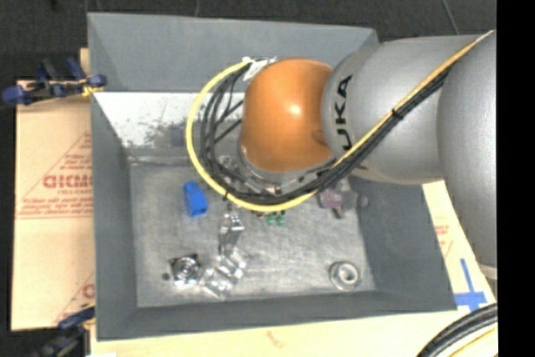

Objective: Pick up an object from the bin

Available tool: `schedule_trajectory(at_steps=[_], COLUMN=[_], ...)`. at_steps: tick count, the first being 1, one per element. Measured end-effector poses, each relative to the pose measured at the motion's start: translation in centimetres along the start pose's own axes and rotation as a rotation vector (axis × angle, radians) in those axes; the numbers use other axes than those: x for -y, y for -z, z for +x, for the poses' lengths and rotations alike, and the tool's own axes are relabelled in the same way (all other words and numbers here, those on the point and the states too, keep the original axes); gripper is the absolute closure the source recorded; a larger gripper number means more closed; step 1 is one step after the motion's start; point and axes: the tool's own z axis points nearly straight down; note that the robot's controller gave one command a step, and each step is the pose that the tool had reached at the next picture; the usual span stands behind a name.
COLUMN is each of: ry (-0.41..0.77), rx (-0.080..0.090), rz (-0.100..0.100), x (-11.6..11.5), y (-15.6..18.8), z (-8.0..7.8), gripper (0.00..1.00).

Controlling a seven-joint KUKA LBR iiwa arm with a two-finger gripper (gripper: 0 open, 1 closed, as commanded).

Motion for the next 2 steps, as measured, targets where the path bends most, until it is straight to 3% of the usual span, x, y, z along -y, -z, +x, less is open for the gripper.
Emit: schedule_trajectory(at_steps=[1,2], ry=[-0.041,-0.07], rx=[-0.007,-0.031], rz=[0.005,0.011], x=[0.3,0.4], y=[-0.1,-1.2], z=[0.1,0.8], gripper=[0.0,0.0])
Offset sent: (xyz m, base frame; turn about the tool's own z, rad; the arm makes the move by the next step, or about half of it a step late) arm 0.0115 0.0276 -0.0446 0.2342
